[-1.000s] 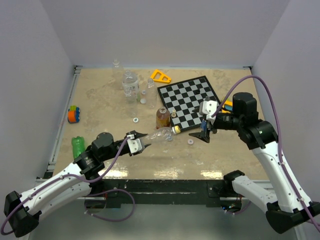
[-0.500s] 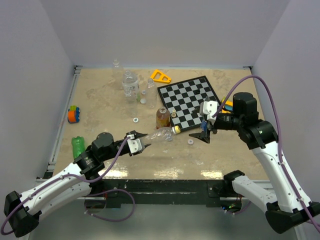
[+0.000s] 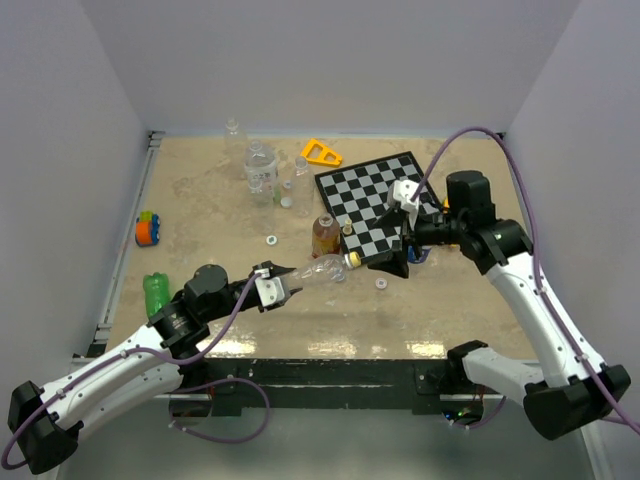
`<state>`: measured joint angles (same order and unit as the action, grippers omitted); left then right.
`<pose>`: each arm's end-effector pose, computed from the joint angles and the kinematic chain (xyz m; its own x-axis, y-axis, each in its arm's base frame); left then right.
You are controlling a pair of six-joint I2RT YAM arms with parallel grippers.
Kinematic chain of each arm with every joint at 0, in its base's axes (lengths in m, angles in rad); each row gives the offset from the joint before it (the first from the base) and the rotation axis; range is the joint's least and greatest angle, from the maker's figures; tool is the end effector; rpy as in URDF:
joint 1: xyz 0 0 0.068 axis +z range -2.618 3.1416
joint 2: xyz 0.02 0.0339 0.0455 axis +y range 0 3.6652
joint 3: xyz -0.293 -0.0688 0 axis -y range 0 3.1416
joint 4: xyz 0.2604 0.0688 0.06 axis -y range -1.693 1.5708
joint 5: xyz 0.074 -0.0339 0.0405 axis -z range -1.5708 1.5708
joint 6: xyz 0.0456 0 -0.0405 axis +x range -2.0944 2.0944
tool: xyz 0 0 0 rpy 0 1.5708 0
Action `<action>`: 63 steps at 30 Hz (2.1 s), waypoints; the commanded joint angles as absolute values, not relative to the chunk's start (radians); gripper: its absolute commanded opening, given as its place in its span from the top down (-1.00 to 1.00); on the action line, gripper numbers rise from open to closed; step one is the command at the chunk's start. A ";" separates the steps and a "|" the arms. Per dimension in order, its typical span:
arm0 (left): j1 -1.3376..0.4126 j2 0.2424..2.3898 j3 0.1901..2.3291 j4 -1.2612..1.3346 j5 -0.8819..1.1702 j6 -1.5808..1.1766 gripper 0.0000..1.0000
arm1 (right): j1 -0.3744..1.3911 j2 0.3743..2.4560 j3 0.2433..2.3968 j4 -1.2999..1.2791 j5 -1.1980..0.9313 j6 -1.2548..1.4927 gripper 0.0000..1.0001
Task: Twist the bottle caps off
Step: Unscrew the bottle cap from the plastic bottle.
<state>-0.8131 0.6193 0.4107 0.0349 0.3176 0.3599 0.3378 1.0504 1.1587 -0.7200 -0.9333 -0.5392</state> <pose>0.1025 -0.1290 0.2681 0.2063 0.2687 -0.9409 0.8856 0.3577 0.2964 0.1855 0.1040 0.3974 -0.0450 -0.3397 -0.9395 -0.9801 0.1971 -0.0244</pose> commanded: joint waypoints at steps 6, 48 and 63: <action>-0.813 0.615 0.419 0.064 0.313 0.373 1.00 | 0.333 1.218 1.232 -0.784 -1.106 -0.560 -0.80; -0.813 0.617 0.414 0.066 0.307 0.371 1.00 | 0.523 1.235 1.308 -0.908 -0.918 -0.882 1.00; -0.813 0.630 0.414 0.067 0.316 0.368 1.00 | 0.541 1.091 1.229 -0.899 -0.712 -1.463 1.00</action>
